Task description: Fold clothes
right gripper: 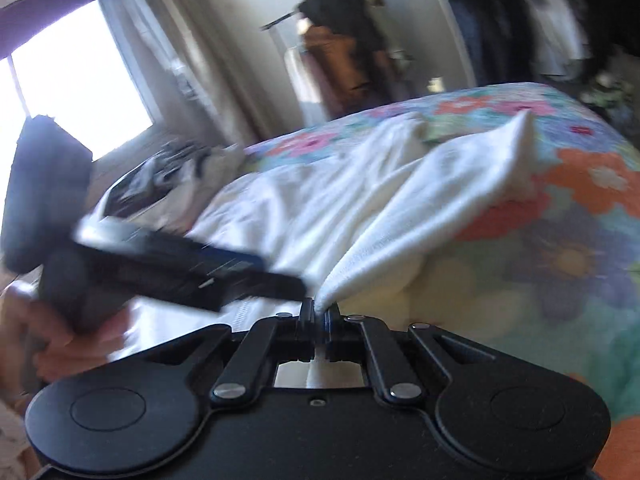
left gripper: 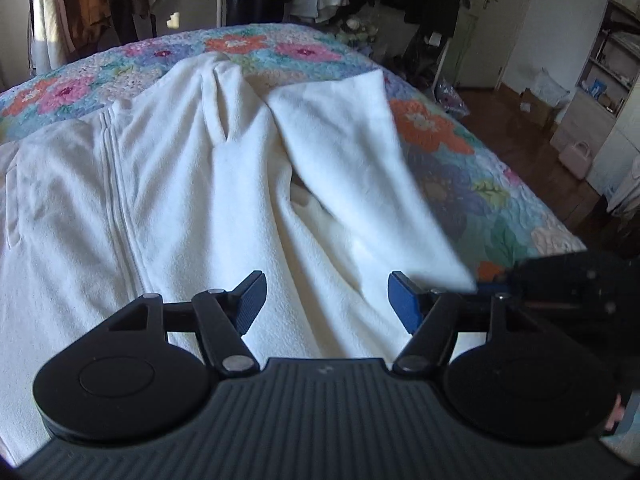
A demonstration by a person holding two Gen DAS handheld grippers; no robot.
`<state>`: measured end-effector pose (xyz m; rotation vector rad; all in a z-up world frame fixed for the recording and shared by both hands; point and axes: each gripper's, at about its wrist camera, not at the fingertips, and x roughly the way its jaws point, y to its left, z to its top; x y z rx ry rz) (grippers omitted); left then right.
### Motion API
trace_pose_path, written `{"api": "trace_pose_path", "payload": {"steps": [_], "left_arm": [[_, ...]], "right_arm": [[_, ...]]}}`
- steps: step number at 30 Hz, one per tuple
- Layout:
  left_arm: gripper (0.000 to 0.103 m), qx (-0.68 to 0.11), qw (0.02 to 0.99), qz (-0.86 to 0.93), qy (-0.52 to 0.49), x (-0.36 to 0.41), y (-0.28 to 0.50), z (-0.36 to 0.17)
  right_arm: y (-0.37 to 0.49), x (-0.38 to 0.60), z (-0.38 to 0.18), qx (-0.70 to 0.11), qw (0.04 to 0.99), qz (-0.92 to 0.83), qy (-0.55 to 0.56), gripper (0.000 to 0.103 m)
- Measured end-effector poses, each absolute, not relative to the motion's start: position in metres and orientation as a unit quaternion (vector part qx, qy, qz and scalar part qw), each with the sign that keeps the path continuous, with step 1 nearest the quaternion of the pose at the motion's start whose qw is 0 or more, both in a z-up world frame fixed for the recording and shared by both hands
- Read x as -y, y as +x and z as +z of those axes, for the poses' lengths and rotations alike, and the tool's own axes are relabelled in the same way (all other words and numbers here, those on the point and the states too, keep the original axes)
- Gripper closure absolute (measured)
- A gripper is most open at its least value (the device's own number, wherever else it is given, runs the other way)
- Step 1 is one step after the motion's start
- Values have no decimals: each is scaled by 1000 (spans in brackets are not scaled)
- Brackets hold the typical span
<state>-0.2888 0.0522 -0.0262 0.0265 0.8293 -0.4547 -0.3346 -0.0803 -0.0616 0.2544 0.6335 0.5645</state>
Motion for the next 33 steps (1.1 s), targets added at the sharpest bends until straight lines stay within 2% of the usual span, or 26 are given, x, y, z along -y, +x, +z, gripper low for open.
{"api": "trace_pose_path", "payload": {"steps": [7, 11, 12, 13, 16, 19, 20, 21, 22, 24, 33], "left_arm": [[30, -436, 869, -236, 7, -58, -291, -56], [30, -441, 867, -230, 3, -60, -291, -71], [46, -438, 870, -227, -1, -61, -291, -74], [82, -436, 872, -224, -4, -62, -291, -75], [85, -424, 879, -218, -10, -62, -293, -74], [87, -399, 895, -199, 15, -61, -300, -69], [87, -395, 896, -201, 3, -65, -300, -67], [88, -392, 897, -203, -7, -69, -300, -65], [88, -390, 897, -207, -15, -72, -300, -65], [88, -387, 898, -208, -27, -78, -300, -67], [89, -376, 886, -245, -119, -105, -295, -63]], "right_arm": [[-343, 34, -78, -341, 880, 313, 108, 97], [-343, 31, -83, -352, 875, 311, 117, 97], [-344, 31, -84, -352, 875, 313, 115, 97], [-345, 31, -84, -353, 874, 314, 113, 97], [-343, 35, -86, -360, 873, 306, 123, 97], [-334, 49, -87, -371, 874, 272, 153, 83], [-330, 54, -87, -376, 876, 257, 157, 64], [-325, 57, -87, -380, 879, 242, 158, 50], [-317, 60, -85, -382, 884, 227, 146, 46], [-300, 65, -81, -384, 892, 199, 128, 45], [-213, 112, -86, -387, 871, 123, 277, 40]]}}
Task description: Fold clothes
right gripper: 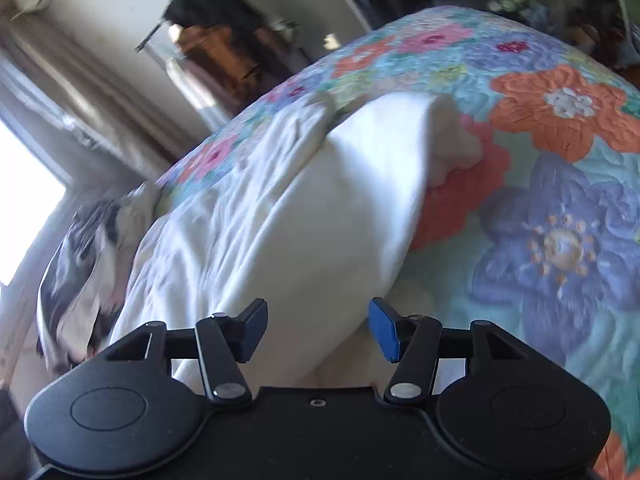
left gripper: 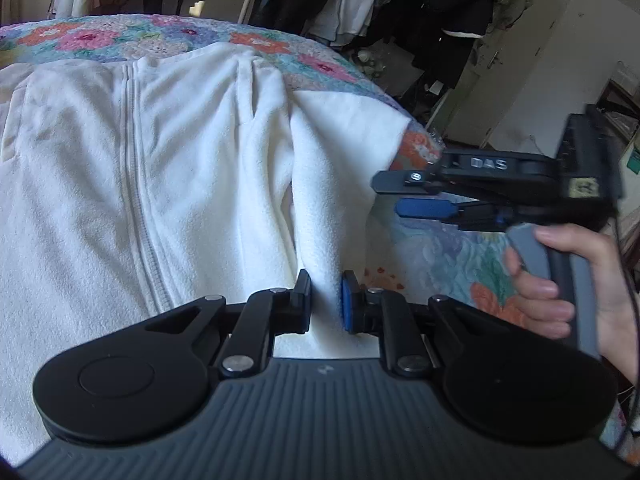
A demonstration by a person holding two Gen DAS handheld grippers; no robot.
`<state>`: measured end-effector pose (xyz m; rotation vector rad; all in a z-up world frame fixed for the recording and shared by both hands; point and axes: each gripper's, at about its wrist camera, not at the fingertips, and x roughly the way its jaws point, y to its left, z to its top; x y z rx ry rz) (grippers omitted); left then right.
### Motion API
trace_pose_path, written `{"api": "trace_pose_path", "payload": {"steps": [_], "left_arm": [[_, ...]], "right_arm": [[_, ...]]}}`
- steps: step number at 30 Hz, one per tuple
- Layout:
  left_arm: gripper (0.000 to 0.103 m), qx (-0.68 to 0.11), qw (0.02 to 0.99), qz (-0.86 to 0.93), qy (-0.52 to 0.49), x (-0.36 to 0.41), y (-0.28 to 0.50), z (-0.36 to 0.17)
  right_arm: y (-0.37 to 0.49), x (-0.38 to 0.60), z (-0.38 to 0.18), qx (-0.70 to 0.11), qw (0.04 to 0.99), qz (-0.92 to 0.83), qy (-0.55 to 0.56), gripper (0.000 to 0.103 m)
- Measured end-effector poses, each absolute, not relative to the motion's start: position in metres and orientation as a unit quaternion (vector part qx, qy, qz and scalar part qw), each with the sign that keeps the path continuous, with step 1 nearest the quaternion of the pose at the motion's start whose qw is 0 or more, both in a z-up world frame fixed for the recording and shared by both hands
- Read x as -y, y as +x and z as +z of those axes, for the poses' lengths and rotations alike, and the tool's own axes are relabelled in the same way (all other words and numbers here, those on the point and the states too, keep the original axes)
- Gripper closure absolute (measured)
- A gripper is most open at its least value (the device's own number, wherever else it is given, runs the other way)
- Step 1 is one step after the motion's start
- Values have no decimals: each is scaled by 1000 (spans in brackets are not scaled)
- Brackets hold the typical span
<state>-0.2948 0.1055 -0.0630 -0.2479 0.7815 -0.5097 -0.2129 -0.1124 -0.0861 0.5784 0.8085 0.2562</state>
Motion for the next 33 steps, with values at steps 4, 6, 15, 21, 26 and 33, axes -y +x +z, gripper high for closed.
{"api": "trace_pose_path", "payload": {"steps": [4, 6, 15, 21, 26, 33], "left_arm": [[89, -362, 881, -282, -114, -102, -293, -70], [89, -369, 881, -283, -88, -97, -292, -75], [89, -357, 870, -310, -136, -105, -290, -74], [89, -305, 882, -340, -115, -94, -290, -59], [89, -312, 871, -352, -143, -96, -287, -69], [88, -318, 864, -369, -126, -94, -284, -76]], "right_arm": [[-170, 112, -108, -412, 860, 93, 286, 34], [-154, 107, -116, -414, 872, 78, 247, 34], [-168, 123, -85, -338, 920, 115, 164, 98], [-189, 142, -94, -386, 890, 95, 221, 71], [-196, 147, -138, -408, 831, 105, 363, 34], [-186, 145, -190, -389, 651, 173, 628, 33]]}}
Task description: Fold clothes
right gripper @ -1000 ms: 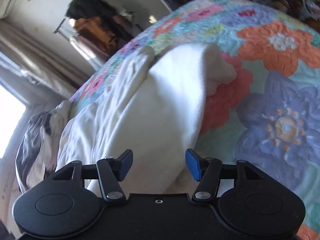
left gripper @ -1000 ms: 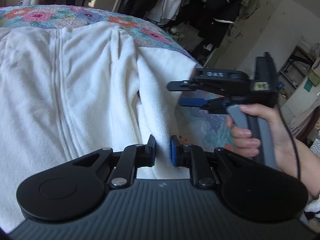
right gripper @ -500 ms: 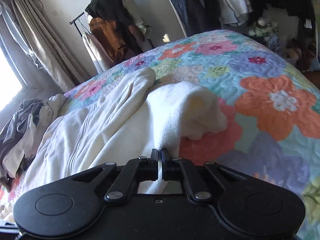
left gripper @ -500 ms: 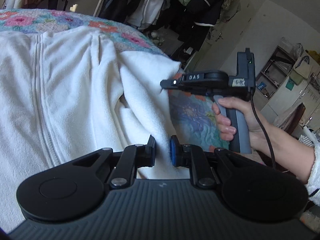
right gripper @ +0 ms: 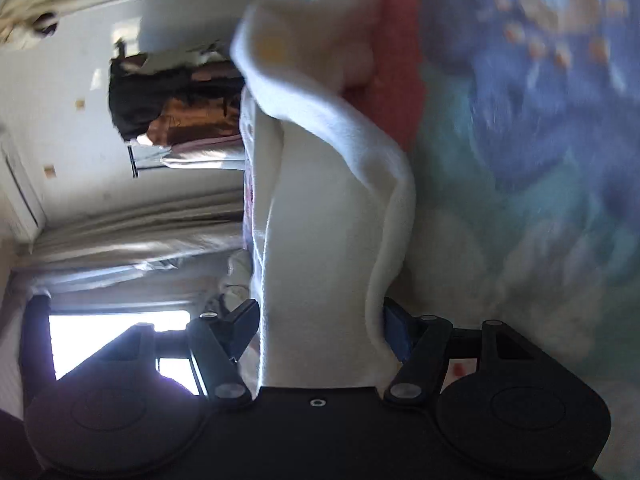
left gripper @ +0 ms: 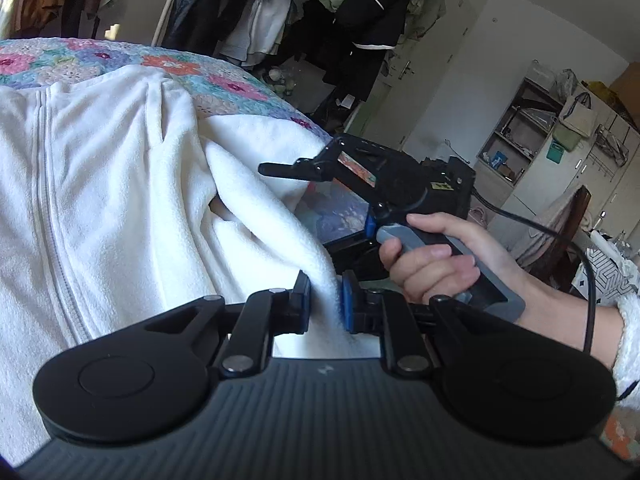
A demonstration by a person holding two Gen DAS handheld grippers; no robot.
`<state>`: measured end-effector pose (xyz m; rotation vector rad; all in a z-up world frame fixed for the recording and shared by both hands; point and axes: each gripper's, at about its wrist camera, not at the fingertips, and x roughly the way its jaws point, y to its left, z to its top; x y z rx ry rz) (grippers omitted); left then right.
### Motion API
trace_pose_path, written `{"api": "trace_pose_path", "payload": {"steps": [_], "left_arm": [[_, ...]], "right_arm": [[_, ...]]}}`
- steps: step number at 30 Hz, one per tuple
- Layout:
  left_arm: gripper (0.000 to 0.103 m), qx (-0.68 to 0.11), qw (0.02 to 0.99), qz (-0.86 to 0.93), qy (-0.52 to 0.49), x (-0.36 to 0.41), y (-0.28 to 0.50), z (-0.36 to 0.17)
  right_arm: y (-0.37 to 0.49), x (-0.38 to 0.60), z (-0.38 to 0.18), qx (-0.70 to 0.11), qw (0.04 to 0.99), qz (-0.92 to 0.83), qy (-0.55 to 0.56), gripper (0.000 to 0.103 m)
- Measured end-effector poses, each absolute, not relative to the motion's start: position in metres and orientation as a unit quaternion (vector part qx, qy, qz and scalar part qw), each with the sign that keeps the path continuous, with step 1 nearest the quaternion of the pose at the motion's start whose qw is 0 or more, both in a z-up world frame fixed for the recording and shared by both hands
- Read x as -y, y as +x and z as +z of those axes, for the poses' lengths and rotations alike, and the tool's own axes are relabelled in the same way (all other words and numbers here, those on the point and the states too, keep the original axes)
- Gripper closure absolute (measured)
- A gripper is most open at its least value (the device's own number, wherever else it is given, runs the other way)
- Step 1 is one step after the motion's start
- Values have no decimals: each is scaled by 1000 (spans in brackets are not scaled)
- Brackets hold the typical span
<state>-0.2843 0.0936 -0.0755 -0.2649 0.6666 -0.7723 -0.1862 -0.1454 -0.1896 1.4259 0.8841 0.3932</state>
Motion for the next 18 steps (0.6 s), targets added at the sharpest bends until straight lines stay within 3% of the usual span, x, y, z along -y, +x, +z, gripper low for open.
{"api": "trace_pose_path", "payload": {"steps": [1, 3, 8, 14, 16, 18], "left_arm": [[88, -316, 863, -371, -130, -93, -284, -76], [88, -306, 865, -375, -132, -94, -290, -73], [88, -284, 863, -388, -153, -99, -294, -68], [86, -279, 873, -378, -131, -92, -301, -64], [75, -281, 872, -381, -122, -87, -304, -65], [71, -300, 872, -373, -104, -80, -304, -70]], "right_arm": [[-185, 142, -185, -387, 668, 171, 612, 38], [-182, 132, -169, -384, 714, 185, 556, 73], [-196, 123, -113, -325, 813, 204, 438, 80], [-213, 174, -65, -260, 876, 129, 385, 82], [-221, 198, -55, -247, 885, 107, 380, 83], [-236, 212, -48, -228, 897, 89, 369, 88]]}}
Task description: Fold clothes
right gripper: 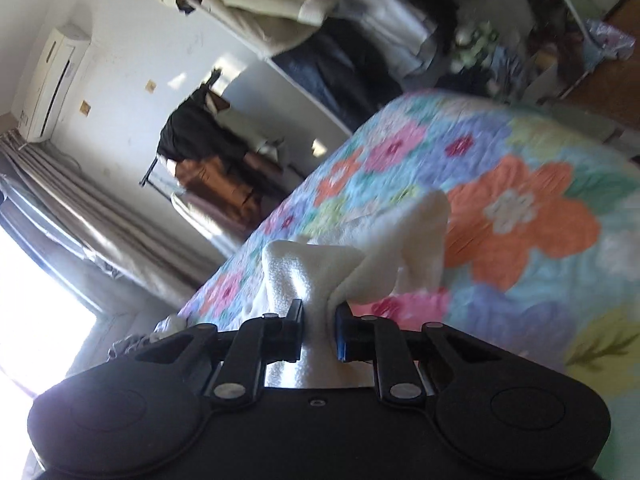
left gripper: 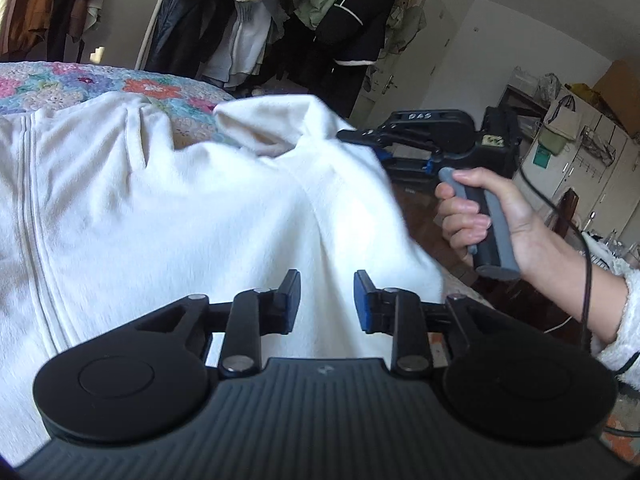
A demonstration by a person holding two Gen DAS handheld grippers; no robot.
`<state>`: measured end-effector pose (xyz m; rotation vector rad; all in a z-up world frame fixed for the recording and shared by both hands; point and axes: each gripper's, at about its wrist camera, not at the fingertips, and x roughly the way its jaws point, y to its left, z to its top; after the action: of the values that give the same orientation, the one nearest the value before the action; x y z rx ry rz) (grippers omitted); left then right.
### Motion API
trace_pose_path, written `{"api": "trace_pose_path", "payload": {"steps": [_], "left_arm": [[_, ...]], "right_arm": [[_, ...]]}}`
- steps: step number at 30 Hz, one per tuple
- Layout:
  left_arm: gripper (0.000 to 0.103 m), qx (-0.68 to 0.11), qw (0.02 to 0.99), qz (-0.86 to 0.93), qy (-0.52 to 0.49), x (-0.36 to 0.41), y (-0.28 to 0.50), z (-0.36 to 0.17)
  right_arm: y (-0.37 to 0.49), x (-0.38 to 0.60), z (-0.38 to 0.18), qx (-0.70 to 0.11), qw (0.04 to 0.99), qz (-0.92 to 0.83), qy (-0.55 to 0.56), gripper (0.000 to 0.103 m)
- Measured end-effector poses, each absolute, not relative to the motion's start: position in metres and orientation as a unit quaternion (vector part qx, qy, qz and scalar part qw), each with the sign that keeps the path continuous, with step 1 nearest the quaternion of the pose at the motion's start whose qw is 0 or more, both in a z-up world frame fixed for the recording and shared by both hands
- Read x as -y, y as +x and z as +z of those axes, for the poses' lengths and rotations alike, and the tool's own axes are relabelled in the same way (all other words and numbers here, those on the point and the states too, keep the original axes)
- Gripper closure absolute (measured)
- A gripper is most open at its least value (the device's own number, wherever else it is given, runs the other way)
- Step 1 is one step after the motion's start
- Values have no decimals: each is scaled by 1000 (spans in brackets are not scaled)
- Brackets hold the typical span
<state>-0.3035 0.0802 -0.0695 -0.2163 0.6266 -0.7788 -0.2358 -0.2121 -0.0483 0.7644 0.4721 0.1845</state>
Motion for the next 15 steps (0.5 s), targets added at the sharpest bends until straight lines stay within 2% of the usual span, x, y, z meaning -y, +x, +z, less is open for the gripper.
{"api": "trace_pose_path", "payload": {"steps": [3, 6, 10, 13, 15], "left_arm": [[71, -345, 868, -349, -70, -68, -297, -83], [71, -402, 854, -326, -47, -58, -288, -101], [71, -434, 840, -321, -52, -54, -280, -115], [68, -436, 839, -323, -50, -52, -280, -115], [67, -435, 839, -323, -50, -52, -282, -114]], "right_arm": [[-266, 223, -37, -194, 935, 38, 295, 88], [-275, 247, -57, -227, 922, 14, 312, 88], [-280, 249, -75, -262, 924, -20, 277, 88], [-287, 246, -71, -251, 936, -38, 246, 89], [-293, 225, -57, -235, 954, -48, 178, 89]]}}
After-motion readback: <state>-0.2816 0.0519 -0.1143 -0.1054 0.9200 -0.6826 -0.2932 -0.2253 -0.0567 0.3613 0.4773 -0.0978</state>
